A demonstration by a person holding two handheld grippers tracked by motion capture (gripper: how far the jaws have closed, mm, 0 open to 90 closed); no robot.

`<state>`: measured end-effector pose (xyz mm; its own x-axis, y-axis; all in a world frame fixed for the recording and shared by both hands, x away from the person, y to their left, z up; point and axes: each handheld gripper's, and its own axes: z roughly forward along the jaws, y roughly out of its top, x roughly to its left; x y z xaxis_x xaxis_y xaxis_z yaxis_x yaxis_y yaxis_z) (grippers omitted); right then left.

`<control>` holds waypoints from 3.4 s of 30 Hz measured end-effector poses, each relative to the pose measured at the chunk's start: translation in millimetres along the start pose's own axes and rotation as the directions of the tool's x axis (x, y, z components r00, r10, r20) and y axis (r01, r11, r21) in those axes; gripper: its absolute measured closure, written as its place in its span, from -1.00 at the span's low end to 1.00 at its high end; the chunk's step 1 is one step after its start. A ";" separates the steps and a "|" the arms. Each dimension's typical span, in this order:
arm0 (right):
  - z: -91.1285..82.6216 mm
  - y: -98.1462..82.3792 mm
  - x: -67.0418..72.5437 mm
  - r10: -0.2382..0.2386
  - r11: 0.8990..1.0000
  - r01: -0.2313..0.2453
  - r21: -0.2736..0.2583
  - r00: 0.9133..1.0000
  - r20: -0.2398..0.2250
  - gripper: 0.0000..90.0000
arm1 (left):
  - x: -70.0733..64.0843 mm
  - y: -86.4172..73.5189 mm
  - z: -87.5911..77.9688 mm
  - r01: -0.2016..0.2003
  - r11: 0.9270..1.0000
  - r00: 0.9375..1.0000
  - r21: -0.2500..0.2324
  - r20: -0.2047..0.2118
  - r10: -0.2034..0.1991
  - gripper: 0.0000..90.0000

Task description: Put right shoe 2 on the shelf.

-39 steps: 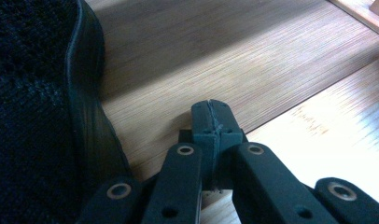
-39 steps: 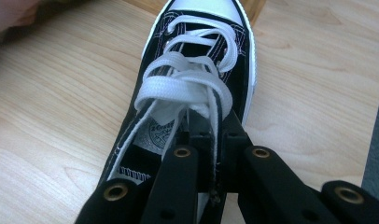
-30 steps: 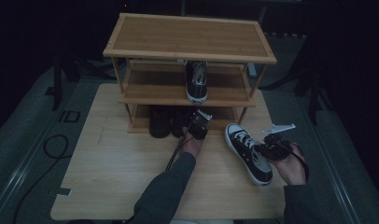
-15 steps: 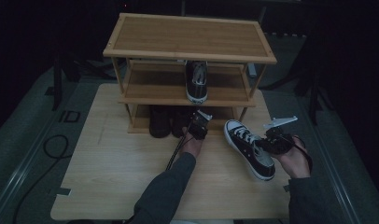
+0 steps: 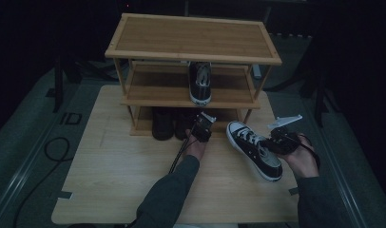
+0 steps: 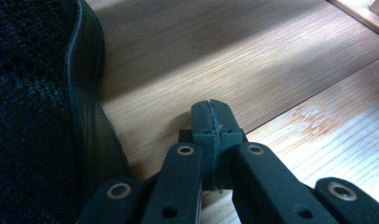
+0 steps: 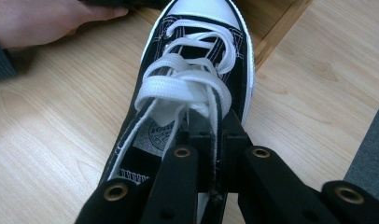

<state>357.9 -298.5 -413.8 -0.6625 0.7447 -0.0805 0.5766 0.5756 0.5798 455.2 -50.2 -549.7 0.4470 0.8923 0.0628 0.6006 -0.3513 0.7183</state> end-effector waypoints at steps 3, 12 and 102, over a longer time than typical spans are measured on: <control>-1.3 1.6 -0.4 -0.010 1.000 0.010 0.001 1.000 -0.004 0.95 | 0.1 0.1 0.0 0.000 1.000 1.000 0.001 0.000 0.000 1.00; -9.3 6.5 -2.8 -0.021 1.000 0.021 -0.008 0.999 -0.037 0.95 | 0.1 0.1 0.0 0.000 1.000 1.000 0.001 0.000 0.000 1.00; -75.1 89.2 -9.9 -0.119 0.982 0.104 -0.159 0.989 -0.088 0.95 | 1.2 0.2 -1.7 -0.010 1.000 1.000 0.020 -0.015 0.010 1.00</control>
<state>380.1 -279.9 -300.4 -0.7659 0.6383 -0.0777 0.4209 0.5890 0.6899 454.8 -48.7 -548.3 0.4428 0.8930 0.0806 0.6092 -0.3656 0.7037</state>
